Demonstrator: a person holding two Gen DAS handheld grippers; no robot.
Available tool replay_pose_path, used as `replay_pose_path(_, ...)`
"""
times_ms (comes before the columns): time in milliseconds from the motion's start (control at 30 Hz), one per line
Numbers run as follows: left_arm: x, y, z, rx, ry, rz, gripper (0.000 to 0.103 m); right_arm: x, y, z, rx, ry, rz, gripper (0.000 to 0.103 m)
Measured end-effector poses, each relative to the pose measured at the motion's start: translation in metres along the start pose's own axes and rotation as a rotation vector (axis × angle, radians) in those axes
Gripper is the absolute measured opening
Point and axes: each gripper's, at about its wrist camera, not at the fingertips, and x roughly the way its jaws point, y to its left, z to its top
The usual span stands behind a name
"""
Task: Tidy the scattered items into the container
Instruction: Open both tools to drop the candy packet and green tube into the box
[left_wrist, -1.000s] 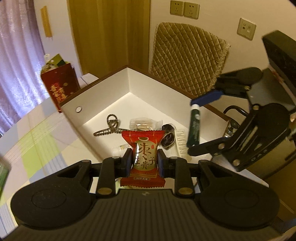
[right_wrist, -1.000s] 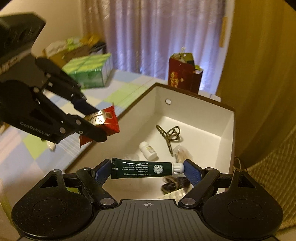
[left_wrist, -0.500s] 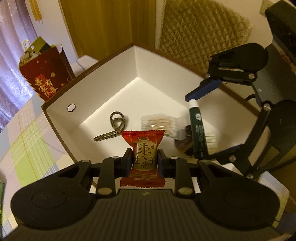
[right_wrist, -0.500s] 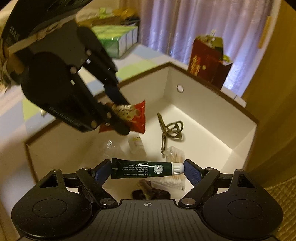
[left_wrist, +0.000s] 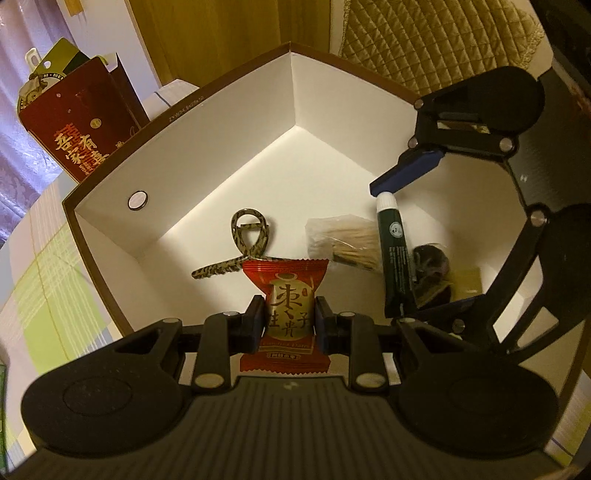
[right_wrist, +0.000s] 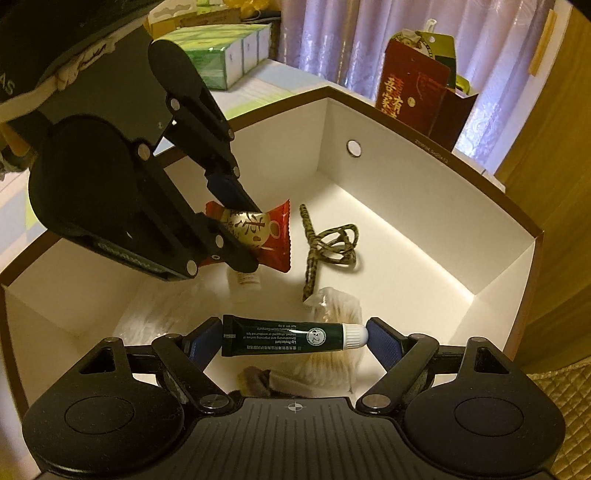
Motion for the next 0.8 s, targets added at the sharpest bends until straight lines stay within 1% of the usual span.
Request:
replay_pose_path(233,0.012,0.005,0.008,-0.012,0.013,0.027,0.023,0.002,-0.006,0.008,0.021,-0.007,-0.011,0.086)
replay_pose_path(400,0.018,0.007,0.008,-0.014,0.020,0.023,0.024,0.005,-0.007,0.009,0.017,0.001,-0.013,0.086)
replay_pose_path(600,0.019,0.012,0.009,-0.031,0.022,0.043,0.024,0.004,-0.008,0.011,0.020,-0.004,-0.017,0.086)
replay_pose_path(667,0.018,0.013,0.010,-0.033,0.018,0.047,0.025,0.004,-0.008,0.011,0.019,-0.004,-0.016,0.086)
replay_pose_path(733,0.015,0.014,0.010,-0.032,0.011,0.049,0.032,0.004,-0.007,0.011,0.017,-0.002,-0.016,0.086)
replay_pose_path(800,0.013,0.014,0.010,-0.032,0.007,0.050,0.032,0.004,-0.006,0.011,0.016,0.001,-0.015,0.086)
